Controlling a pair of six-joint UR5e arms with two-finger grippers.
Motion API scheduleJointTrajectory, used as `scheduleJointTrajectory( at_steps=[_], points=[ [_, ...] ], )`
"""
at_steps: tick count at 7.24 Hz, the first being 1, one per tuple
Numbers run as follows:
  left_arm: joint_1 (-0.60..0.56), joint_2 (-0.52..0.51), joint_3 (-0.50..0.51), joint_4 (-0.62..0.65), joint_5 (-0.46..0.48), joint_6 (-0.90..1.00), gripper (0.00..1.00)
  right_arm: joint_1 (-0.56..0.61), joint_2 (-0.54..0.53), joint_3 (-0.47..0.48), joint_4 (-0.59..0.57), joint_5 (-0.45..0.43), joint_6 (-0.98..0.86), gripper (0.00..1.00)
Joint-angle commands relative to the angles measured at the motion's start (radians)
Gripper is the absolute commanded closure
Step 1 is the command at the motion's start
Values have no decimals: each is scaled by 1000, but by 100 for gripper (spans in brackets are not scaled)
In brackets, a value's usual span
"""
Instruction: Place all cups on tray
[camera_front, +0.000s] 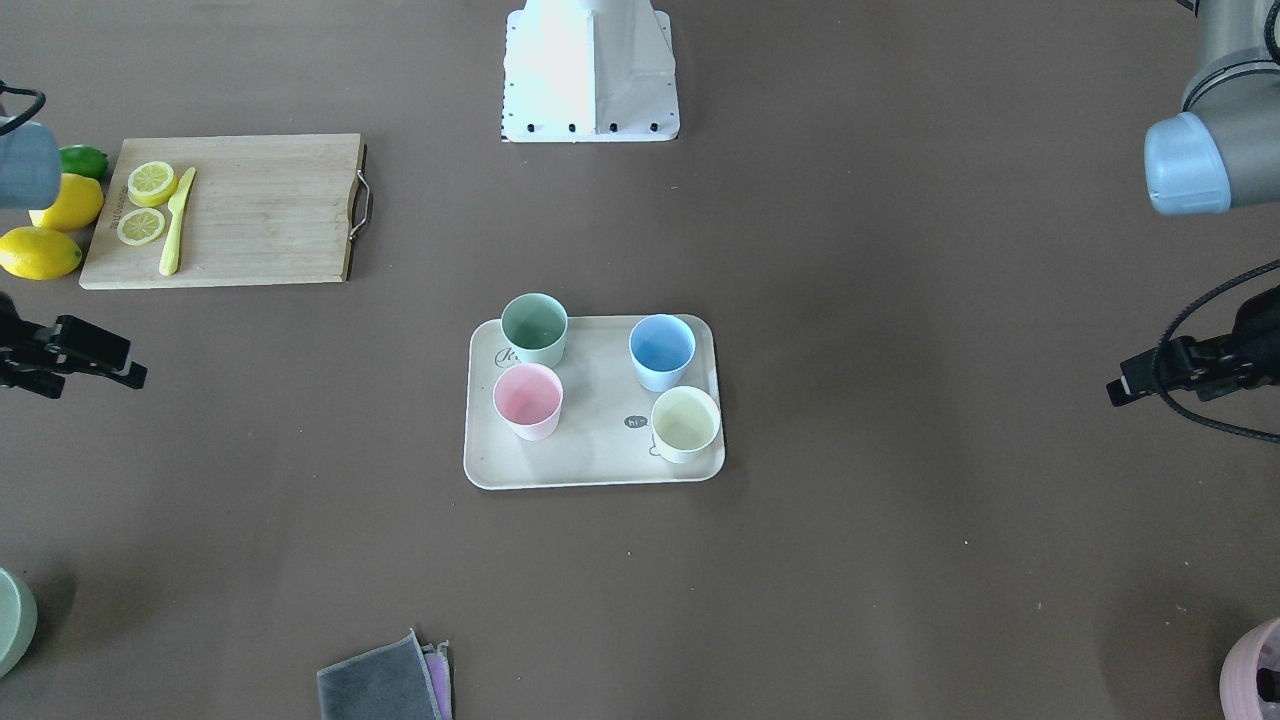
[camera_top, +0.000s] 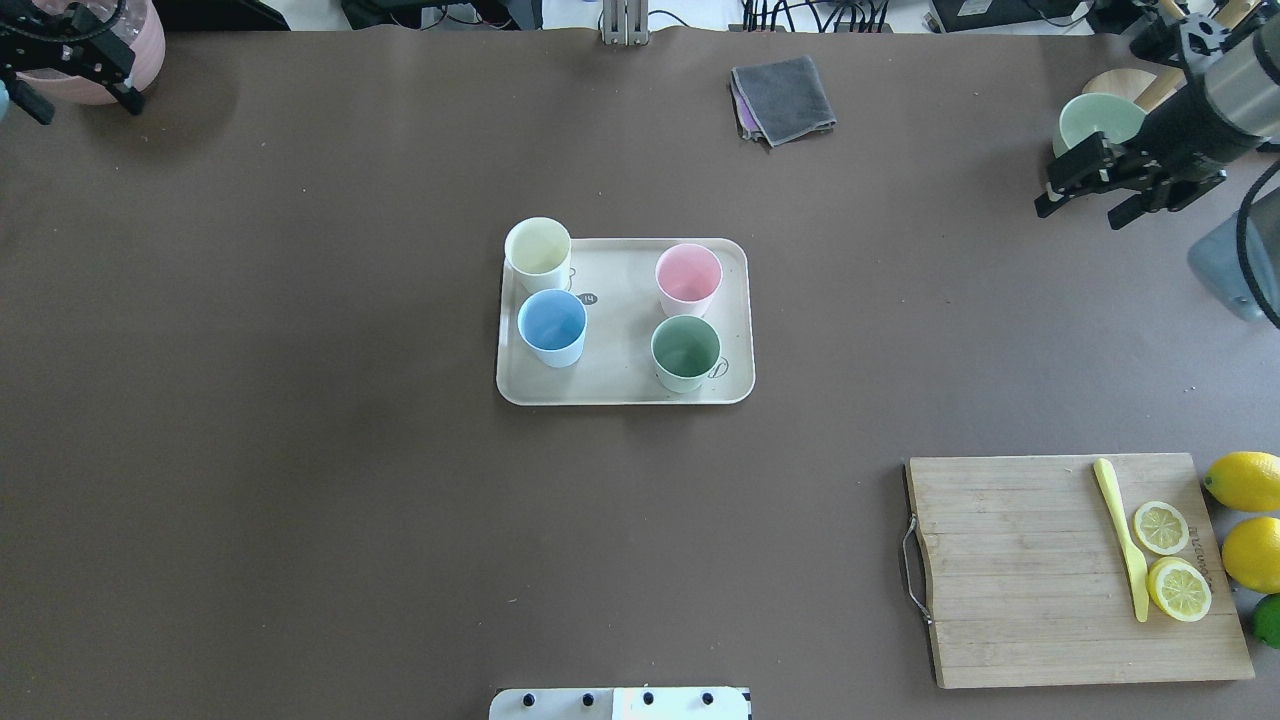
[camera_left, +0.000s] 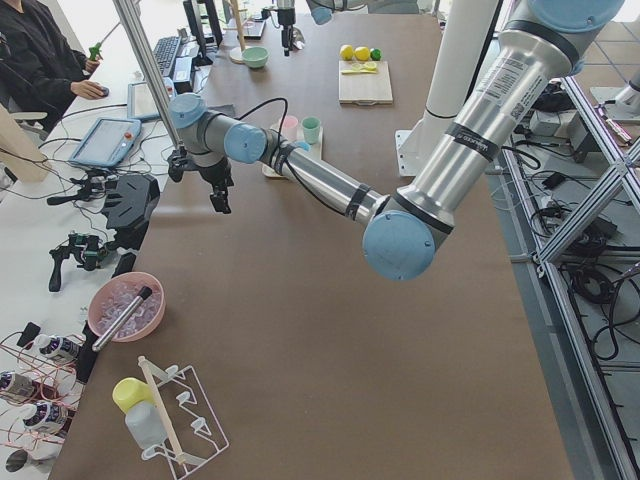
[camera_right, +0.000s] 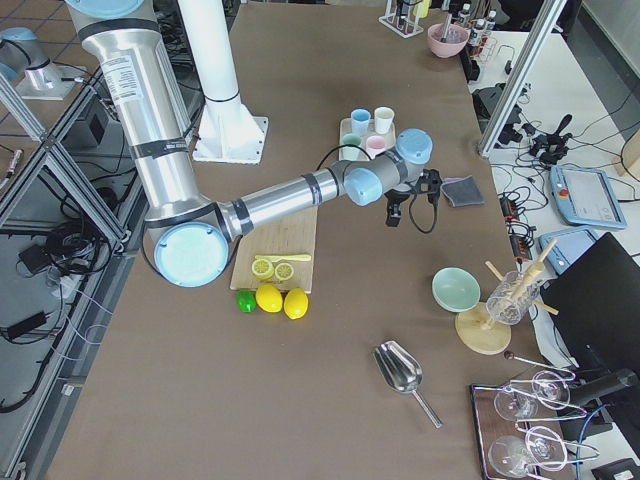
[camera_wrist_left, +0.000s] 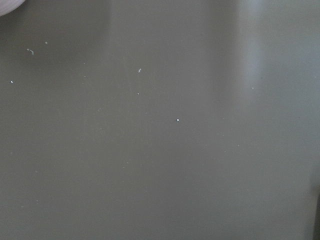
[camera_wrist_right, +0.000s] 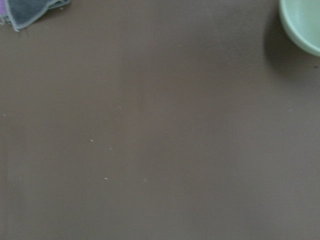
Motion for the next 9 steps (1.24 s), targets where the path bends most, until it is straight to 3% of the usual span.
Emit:
scheduleJointTrajectory(
  at_steps=[1, 3, 4, 5, 7, 9],
  points=[
    [-83, 107, -44, 7, 34, 245, 2, 127, -90, -76, -26, 18, -248, 0],
    [-111, 170, -62, 2, 57, 265, 2, 195, -135, -56, -25, 17, -269, 0],
    [-114, 201, -79, 7, 149, 339, 2, 245, -225, -38, -20, 3, -386, 0],
    [-132, 300, -114, 4, 162, 531, 2, 282, -297, -41, -20, -40, -587, 0],
    [-204, 363, -133, 1, 157, 558, 2, 322, -331, -35, -25, -52, -623, 0],
    [-203, 361, -126, -3, 154, 556, 2, 318, -339, -45, -25, -118, -625, 0]
  ],
)
